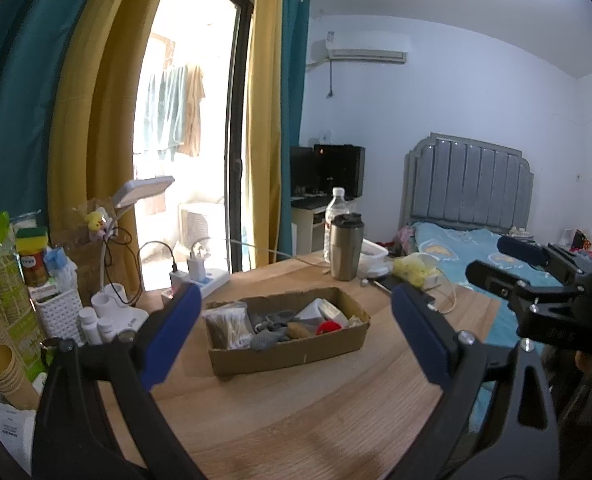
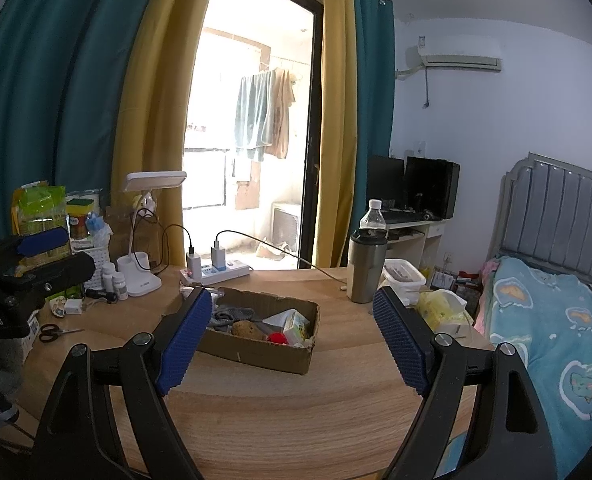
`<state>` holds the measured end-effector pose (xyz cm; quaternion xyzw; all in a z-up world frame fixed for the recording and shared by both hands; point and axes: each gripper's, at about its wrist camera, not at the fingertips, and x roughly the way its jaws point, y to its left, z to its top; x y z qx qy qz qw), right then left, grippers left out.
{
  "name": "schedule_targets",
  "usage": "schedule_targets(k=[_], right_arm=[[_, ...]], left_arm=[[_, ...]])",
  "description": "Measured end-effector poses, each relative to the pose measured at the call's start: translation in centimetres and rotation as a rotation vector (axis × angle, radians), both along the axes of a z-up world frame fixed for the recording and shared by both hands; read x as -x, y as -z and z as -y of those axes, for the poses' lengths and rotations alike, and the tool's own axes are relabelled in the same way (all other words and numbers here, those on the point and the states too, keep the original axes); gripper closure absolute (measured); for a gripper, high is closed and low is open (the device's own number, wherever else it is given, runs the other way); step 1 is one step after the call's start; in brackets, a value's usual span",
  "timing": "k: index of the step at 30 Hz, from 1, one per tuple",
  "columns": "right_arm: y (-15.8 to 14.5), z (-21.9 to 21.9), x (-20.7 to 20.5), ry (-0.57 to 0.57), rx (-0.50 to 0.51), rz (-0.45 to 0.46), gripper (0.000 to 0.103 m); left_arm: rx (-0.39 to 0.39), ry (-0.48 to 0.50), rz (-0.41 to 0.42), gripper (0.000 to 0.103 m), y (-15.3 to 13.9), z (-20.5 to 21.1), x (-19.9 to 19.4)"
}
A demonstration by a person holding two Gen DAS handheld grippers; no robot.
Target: Organize soft objects
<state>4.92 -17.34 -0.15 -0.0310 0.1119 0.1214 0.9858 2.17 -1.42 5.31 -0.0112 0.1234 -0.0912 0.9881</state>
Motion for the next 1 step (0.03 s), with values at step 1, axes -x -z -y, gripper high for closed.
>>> schedule_targets(k=[1], right_arm=[[0.25,0.16,-0.15,-0.002,-0.003,-0.008,0.018]], left_arm=[[0.0,0.0,-0.006,0.006,0.23,0.06,-0.22]])
